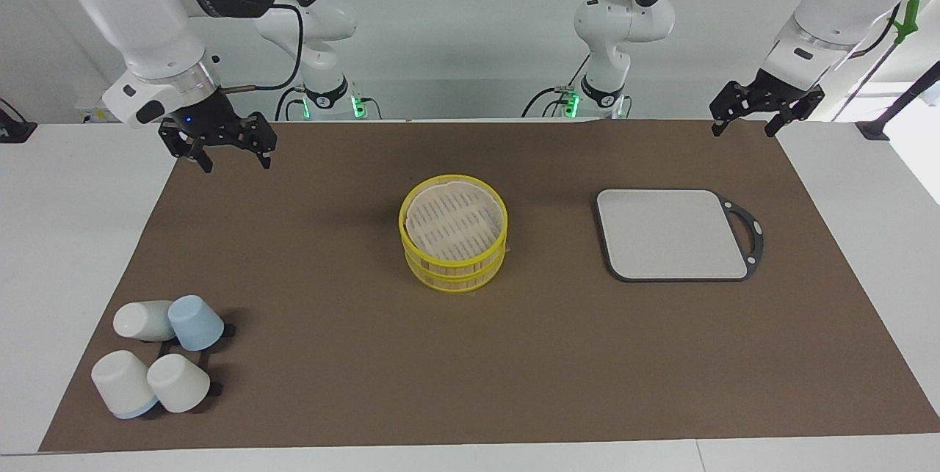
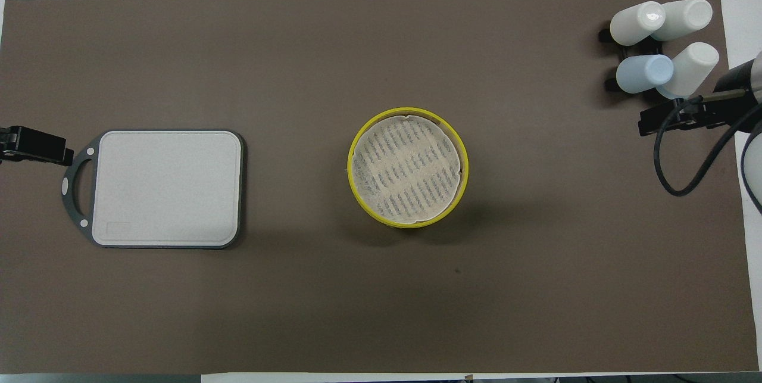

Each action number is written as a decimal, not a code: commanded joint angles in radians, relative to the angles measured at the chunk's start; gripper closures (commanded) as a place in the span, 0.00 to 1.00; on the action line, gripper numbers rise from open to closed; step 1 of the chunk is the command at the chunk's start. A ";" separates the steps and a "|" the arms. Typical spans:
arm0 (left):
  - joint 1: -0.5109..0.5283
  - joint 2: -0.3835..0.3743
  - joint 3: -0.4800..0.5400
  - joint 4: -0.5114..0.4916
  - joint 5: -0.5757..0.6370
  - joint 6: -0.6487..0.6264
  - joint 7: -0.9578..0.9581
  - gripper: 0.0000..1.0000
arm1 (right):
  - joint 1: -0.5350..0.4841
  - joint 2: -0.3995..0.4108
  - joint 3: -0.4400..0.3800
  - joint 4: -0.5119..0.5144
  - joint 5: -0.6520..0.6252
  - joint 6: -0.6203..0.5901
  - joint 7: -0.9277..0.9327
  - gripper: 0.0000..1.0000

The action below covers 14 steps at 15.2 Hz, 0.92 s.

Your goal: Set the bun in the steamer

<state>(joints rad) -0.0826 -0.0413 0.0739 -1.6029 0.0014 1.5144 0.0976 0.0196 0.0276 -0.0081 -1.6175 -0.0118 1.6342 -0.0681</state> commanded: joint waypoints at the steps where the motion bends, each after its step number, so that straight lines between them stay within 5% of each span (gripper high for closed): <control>1: 0.006 -0.017 -0.003 -0.015 -0.003 0.012 -0.001 0.00 | -0.007 -0.008 0.003 -0.013 -0.011 -0.007 -0.024 0.00; 14: 0.006 -0.017 -0.003 -0.015 -0.003 0.012 -0.001 0.00 | -0.009 -0.011 0.005 -0.015 -0.010 -0.037 -0.024 0.00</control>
<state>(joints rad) -0.0826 -0.0413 0.0739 -1.6029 0.0014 1.5144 0.0976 0.0195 0.0276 -0.0082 -1.6211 -0.0147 1.6061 -0.0688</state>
